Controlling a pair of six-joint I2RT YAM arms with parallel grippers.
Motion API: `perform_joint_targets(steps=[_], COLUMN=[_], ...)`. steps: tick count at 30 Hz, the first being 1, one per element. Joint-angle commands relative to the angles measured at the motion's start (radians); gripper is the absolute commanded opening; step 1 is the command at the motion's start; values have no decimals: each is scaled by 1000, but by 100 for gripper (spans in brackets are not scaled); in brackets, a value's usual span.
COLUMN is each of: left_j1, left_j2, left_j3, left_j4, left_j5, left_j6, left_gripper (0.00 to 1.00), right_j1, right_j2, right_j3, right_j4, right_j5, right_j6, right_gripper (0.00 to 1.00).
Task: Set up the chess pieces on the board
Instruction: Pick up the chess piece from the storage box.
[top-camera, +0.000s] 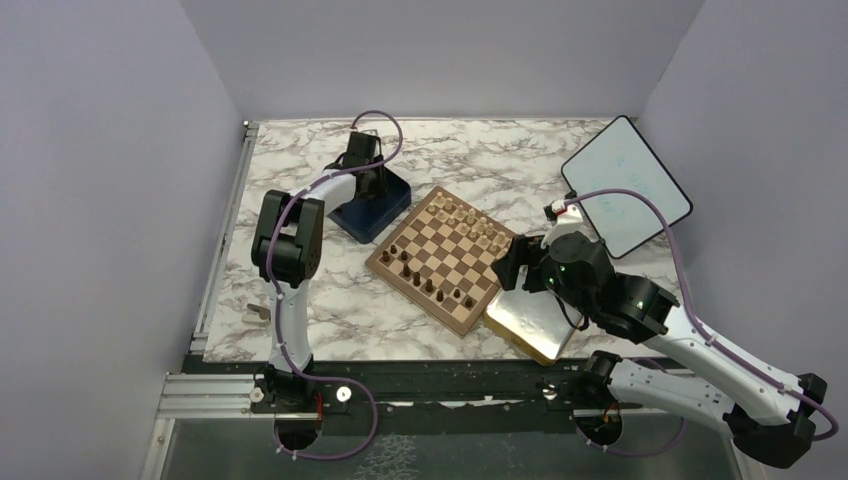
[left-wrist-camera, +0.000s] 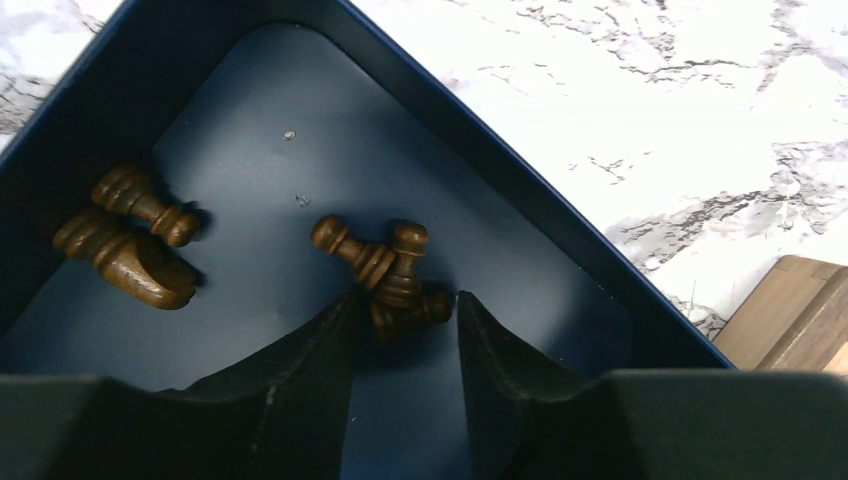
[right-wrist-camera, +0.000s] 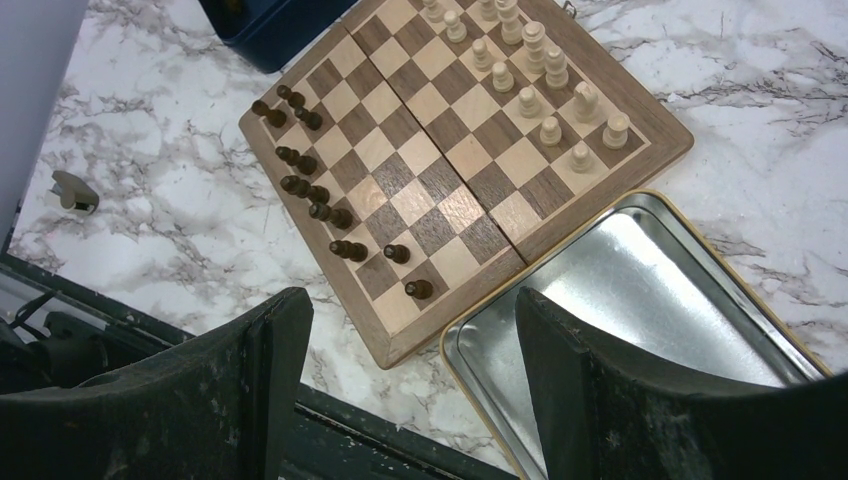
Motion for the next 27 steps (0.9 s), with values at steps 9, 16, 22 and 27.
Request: perform_joint_targets(steps=[9,16,22,27], left_j1=[-2,0,4,6], left_j2=[22,-22,-65,-98], left_j3=[15,8,-4,-10], left_j4=[-23,-35,-34,-36], left_j5=[-11,2,21,48], left_j6=[17,63,102,146], left_gripper=[27,17,16,16], right_j1=[7,7,8,7], right_j2=[-11,-13,-10,-13], right_j3=[-4,-16,-29,-42], right_j4=[9,20,36,60], right_j5=[14,2,-10,-13], right_j6=[11,20,31,41], right_gripper=[80,80,80,80])
